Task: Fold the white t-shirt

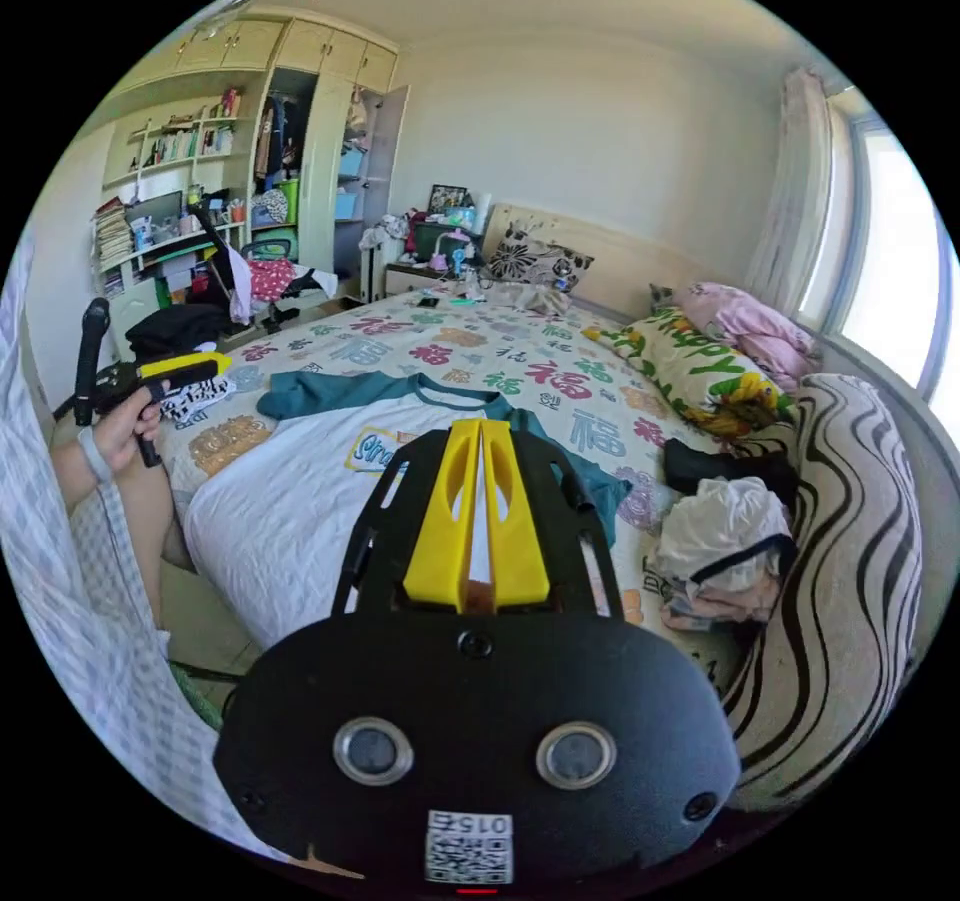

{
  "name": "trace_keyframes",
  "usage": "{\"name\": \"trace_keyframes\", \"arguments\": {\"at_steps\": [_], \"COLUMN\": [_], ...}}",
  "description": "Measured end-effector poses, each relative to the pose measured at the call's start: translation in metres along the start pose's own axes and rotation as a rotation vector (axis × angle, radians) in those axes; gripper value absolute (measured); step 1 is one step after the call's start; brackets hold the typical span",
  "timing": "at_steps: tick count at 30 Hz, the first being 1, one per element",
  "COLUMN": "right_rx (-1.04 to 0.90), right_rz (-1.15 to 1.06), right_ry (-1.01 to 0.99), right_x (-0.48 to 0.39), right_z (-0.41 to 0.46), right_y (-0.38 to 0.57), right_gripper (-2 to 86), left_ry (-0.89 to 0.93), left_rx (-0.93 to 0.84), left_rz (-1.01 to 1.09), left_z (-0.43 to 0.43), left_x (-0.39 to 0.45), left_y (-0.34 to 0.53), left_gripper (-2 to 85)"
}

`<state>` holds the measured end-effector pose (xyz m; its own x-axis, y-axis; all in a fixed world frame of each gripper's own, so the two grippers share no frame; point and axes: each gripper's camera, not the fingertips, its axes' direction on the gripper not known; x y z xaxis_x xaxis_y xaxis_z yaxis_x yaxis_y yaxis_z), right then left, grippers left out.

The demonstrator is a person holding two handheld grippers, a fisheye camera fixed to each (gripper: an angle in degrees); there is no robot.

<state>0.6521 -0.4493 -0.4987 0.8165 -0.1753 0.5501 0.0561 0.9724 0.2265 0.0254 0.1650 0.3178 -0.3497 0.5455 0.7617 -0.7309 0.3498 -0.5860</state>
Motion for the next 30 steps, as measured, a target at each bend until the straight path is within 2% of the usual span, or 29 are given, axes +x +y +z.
{"name": "trace_keyframes", "arguments": {"at_steps": [3,10,15,18,22,30], "right_rx": [0.041,-0.124,-0.135,-0.151,-0.155,-0.144], "right_rz": [0.059,0.147,0.224,0.279,0.396,0.615], "right_ry": [0.093,-0.048,-0.109,-0.073,-0.030,-0.008], "right_x": [-0.040,-0.051,-0.038,-0.015,0.040,0.174], "right_z": [-0.039,-0.064,-0.081,-0.088,-0.091,-0.060], "right_y": [0.029,0.050,0.068,0.080,0.101,0.120], "right_gripper": [-0.9,-0.7,-0.8,-0.4,2.5,4.7], "left_ry": [0.129,0.262,0.315,0.334,0.357,0.487], "left_rx": [-0.120,-0.238,-0.282,-0.289,-0.330,-0.292], "left_rz": [0.004,-0.052,-0.087,-0.123,-0.056,0.213], "left_z": [-0.010,-0.023,-0.020,-0.016,0.006,0.094], "left_x": [0.048,0.116,0.134,0.133,0.150,0.262], "left_y": [0.025,0.053,0.066,0.071,0.058,-0.054], "left_gripper": [-0.8,-0.5,1.3,3.2,6.8,7.7]}}
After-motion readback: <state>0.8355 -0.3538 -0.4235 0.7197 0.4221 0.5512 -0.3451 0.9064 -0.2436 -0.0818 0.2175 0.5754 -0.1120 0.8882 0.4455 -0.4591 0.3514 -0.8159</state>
